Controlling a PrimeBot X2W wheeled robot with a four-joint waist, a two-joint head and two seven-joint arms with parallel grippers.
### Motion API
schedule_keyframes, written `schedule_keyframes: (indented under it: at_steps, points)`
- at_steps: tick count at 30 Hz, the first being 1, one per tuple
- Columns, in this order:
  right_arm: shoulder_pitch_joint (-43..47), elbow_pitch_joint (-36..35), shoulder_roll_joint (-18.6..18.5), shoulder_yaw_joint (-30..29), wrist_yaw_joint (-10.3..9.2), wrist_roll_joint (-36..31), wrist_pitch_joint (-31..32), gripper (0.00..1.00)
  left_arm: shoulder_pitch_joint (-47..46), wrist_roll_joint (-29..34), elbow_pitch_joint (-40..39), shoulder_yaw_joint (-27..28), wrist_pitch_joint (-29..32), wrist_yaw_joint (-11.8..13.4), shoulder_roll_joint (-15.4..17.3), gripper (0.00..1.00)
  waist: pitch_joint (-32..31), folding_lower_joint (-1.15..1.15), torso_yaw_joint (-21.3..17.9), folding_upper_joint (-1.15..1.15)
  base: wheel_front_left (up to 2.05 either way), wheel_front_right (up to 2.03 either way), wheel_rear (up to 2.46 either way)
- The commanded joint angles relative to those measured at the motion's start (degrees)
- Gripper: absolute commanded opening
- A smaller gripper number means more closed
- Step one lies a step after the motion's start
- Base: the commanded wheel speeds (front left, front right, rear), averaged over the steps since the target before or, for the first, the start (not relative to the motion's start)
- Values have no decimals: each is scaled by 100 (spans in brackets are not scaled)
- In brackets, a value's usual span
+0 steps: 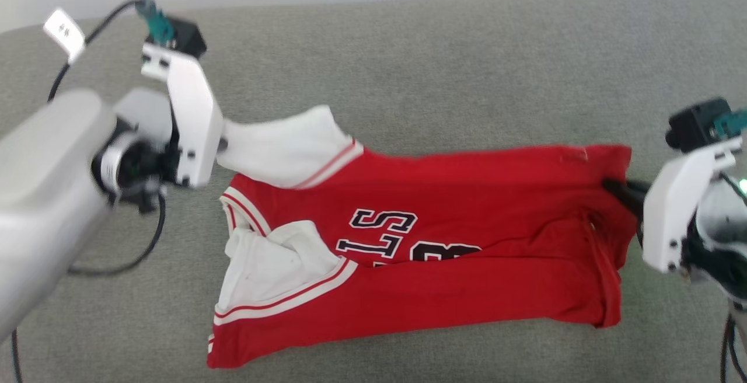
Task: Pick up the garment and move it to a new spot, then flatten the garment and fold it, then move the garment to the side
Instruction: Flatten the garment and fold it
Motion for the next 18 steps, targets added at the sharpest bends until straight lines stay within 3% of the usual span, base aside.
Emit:
schedule_keyframes:
  at_steps: [1,5,8,11,15,16,18]
  points:
    - [276,-212,39,-118,-1,0,131,0,268,-43,-569,1,62,302,243,0,-49,0,55,0,0,0,0]
    - [811,-656,136,-399,-1,-16,467,0,845,-227,-2051,-11,200,1095,910,0,-60,0,106,0,0,0,0]
    - [1118,-819,288,-552,-1,-48,645,0,1257,-346,-2894,-23,147,1533,1223,0,-38,0,122,0,0,0,0]
    - [1306,-792,499,-578,-1,-155,690,0,1679,-528,-3294,-20,-31,1778,1401,0,-16,0,113,0,0,0,0]
    - [1348,-627,649,-487,-1,-266,695,0,2015,-684,-3311,-64,-184,1854,1402,0,8,0,90,0,0,0,0]
    - [1330,-569,694,-449,-1,-305,687,24,2104,-697,-3259,-71,-243,1845,1363,0,15,0,85,0,0,0,0]
    - [1257,-421,738,-387,-1,-347,660,56,2224,-696,-3096,-82,-386,1798,1292,1,27,0,71,0,0,0,0]
